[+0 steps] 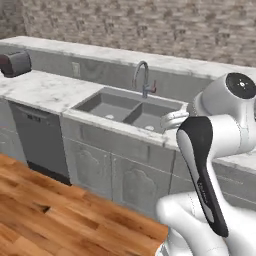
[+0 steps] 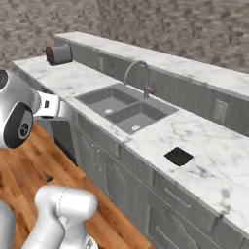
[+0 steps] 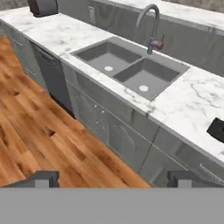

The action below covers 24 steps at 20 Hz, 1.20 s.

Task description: Grab the onion and garlic from the fridge, place them in the blender, close the lid, and turn on the blender to create a marinade.

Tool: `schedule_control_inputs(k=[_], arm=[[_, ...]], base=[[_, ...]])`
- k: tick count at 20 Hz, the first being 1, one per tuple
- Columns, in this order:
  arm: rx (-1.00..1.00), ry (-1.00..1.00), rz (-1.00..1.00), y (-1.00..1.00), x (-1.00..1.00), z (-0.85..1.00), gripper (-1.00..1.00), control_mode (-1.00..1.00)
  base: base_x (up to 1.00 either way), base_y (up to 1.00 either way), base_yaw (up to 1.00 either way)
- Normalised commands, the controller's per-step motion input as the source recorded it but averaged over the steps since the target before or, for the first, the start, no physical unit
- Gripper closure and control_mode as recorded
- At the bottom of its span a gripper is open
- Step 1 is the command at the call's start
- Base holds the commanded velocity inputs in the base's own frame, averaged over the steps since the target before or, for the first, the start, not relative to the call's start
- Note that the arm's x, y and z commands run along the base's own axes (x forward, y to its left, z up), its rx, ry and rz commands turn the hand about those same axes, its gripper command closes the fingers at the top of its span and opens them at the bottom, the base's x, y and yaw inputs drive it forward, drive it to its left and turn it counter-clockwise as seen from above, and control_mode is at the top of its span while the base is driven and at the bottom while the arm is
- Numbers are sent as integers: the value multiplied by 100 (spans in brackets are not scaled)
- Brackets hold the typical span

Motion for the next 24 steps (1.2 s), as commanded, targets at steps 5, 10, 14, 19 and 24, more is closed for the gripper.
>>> schedule_control_inputs(k=[5, 10, 14, 19, 24], arm=[[0, 0, 0, 0, 0, 0, -100, 100], [0, 0, 0, 0, 0, 0, -100, 100], [0, 0, 0, 0, 0, 0, -100, 100], [0, 0, 0, 0, 0, 0, -100, 100], [0, 0, 0, 0, 0, 0, -100, 100]], base=[[-24, 57, 99], [-15, 51, 99], [-1, 38, 97], [3, 26, 91], [0, 21, 92]])
